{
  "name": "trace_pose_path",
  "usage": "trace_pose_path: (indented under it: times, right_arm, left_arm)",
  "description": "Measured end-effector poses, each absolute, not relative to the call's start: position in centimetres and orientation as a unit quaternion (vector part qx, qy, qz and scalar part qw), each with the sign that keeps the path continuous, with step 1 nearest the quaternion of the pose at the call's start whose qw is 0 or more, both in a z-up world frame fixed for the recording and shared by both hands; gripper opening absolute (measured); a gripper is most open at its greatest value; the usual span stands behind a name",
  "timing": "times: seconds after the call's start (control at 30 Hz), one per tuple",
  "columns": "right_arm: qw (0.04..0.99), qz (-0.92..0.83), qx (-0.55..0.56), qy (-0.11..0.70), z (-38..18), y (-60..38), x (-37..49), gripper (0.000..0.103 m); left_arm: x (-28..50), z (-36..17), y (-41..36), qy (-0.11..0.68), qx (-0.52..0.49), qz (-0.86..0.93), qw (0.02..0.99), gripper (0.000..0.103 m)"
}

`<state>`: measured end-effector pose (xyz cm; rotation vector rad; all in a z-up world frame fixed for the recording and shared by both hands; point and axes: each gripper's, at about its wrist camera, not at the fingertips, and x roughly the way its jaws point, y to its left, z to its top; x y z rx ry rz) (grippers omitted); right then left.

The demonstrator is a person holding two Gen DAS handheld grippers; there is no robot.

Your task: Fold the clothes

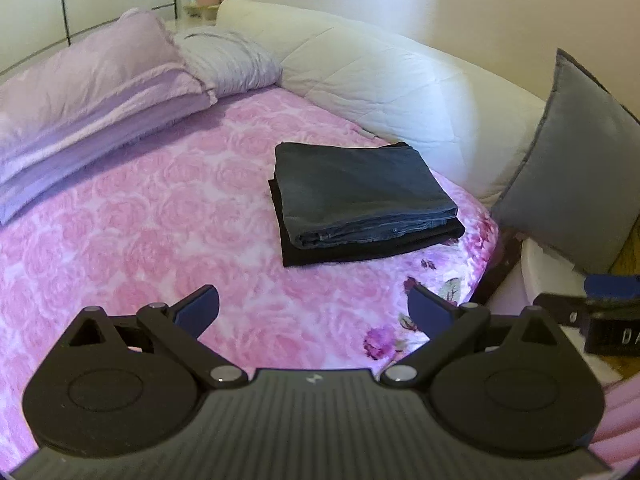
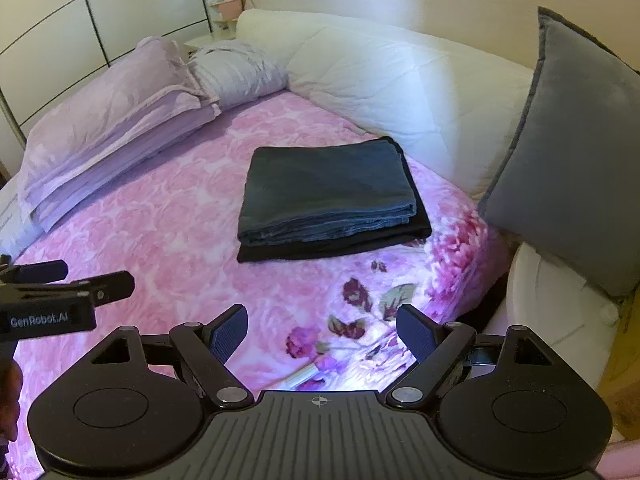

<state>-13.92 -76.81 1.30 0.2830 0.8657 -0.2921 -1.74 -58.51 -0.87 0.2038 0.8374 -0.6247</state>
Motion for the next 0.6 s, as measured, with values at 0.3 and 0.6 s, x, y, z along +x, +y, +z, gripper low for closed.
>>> trace_pose_path:
  times: [0.3, 0.6]
  right_arm:
    - [0.887, -0.137, 0.133, 0.421, 1.31, -76.58, -14.20, 0.084]
    - [0.888, -0.135, 0.131, 0.420, 1.48, -76.83, -14.10, 0.084]
  left_arm:
    - [-2.42, -1.25, -58.78, 0.404, 0.108, -0.299, 0.857, 0.099]
    - [-2.45, -1.02, -59.36, 0.404, 0.108, -0.295, 0.859, 0.099]
